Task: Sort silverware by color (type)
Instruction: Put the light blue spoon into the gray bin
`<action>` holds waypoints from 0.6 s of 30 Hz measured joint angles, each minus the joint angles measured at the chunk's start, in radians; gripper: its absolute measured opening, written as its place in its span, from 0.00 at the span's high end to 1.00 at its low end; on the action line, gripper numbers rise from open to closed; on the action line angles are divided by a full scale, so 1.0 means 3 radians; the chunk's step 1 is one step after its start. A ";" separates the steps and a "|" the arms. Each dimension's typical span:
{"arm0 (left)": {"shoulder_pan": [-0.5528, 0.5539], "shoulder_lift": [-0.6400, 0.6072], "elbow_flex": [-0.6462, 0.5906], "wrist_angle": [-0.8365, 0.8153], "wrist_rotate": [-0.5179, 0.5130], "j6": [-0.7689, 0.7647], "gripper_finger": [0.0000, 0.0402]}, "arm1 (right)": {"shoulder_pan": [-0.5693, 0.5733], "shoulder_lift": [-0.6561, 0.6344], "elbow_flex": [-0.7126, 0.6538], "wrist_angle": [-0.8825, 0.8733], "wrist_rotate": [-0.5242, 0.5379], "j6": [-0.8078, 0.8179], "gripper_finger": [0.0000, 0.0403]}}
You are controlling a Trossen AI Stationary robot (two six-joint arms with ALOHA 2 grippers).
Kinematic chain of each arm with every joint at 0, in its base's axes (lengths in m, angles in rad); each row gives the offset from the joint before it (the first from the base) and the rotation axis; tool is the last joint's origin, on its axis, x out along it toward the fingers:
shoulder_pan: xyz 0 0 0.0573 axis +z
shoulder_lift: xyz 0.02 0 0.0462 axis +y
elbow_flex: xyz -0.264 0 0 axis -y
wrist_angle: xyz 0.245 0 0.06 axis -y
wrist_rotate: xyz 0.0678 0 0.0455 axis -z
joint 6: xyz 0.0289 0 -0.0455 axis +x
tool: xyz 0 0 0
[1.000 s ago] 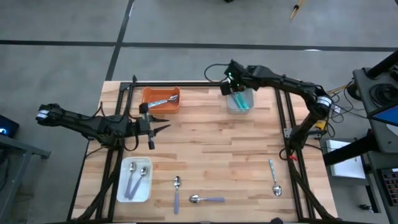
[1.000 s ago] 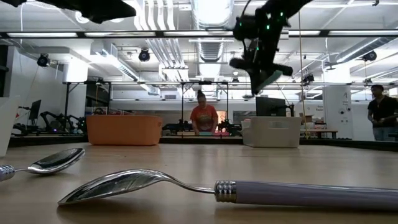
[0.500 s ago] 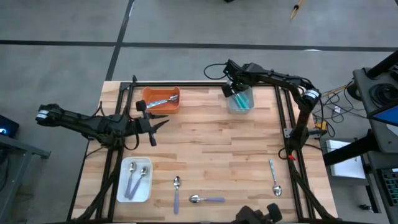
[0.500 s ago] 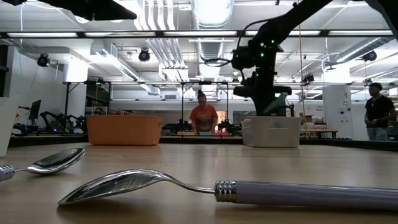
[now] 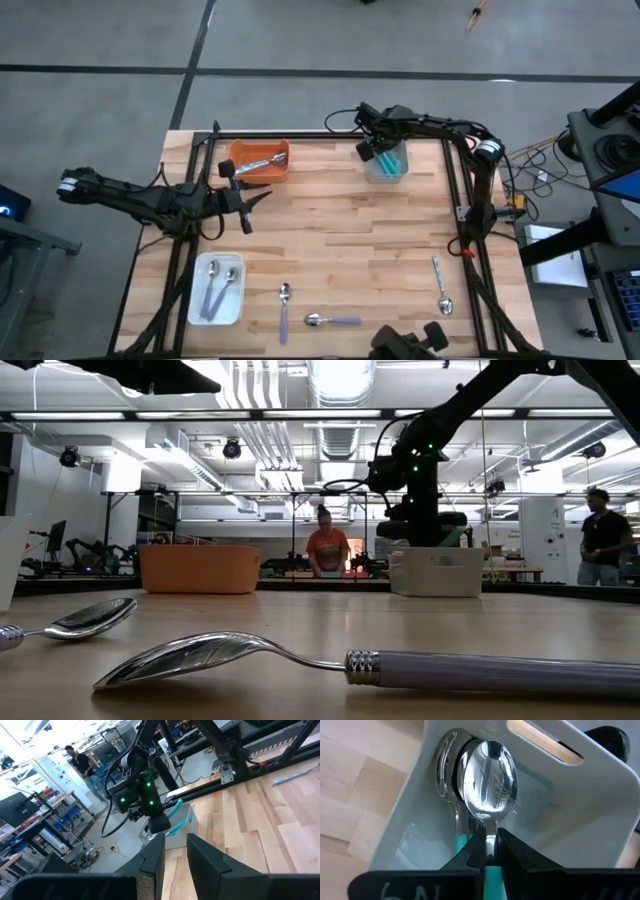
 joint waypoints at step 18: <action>0.0000 0.0000 0.0000 0.0000 0.0000 -0.0007 0.84 | -0.0014 0.0061 -0.0001 0.0084 0.0023 -0.0017 0.94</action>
